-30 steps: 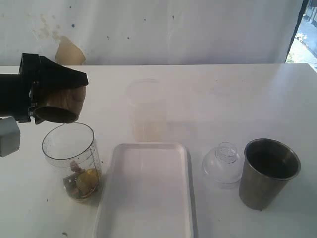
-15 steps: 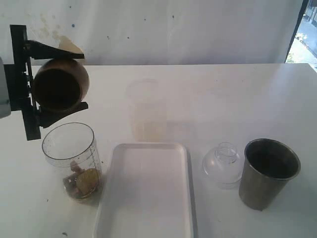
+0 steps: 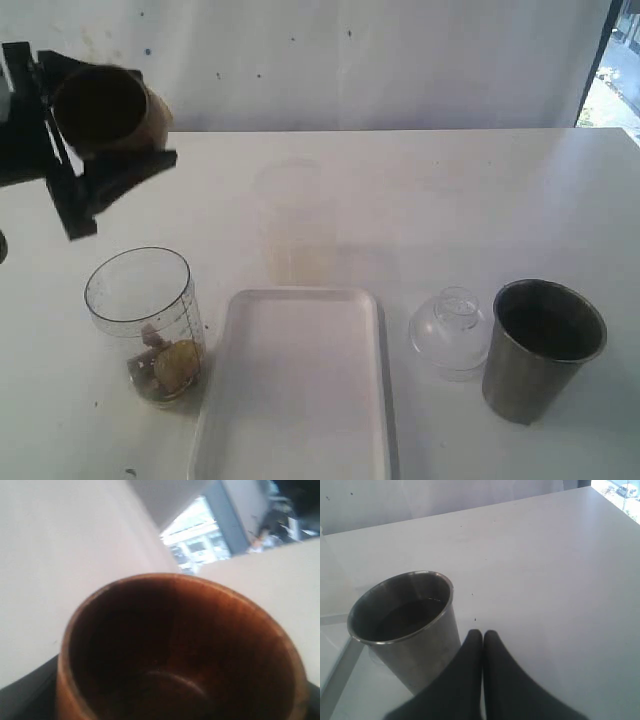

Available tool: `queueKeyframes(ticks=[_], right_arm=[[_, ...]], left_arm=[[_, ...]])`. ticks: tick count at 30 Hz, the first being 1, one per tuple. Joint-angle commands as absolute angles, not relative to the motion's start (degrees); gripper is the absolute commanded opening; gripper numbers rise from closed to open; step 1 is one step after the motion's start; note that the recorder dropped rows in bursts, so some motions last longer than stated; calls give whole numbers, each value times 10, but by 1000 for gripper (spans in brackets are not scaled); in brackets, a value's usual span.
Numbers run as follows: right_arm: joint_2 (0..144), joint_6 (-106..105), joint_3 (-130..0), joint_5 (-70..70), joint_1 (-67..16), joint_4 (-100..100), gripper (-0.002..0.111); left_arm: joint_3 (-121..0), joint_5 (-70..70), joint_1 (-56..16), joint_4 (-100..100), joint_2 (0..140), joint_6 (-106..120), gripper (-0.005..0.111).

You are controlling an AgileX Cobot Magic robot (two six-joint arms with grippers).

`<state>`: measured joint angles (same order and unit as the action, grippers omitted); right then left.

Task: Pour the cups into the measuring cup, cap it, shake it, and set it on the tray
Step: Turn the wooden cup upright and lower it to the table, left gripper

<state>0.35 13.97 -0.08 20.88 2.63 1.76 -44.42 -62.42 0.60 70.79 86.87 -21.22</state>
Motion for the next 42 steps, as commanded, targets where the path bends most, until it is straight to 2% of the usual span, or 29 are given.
queueKeyframes(ticks=[1, 4, 11, 19, 24, 38, 40, 42], right_arm=[[0, 141, 0, 201, 23, 19, 0], [0, 141, 0, 201, 23, 19, 0], [0, 141, 0, 201, 23, 19, 0], [0, 141, 0, 201, 23, 19, 0], [0, 141, 0, 201, 23, 19, 0], [0, 141, 0, 201, 23, 22, 0], [0, 141, 0, 201, 23, 22, 0], [0, 141, 0, 201, 23, 22, 0]], left_arm=[[-446, -528, 5, 444, 864, -291, 0], [-446, -490, 5, 345, 864, -283, 0], [-465, -297, 12, 227, 922, -207, 0], [-465, -420, 19, 236, 1050, -203, 0], [-465, -527, 19, 231, 1122, -119, 0], [-494, -590, 19, 186, 1236, -116, 0], [-495, -583, 19, 180, 1241, -114, 6], [-495, -584, 19, 180, 1244, -103, 18]])
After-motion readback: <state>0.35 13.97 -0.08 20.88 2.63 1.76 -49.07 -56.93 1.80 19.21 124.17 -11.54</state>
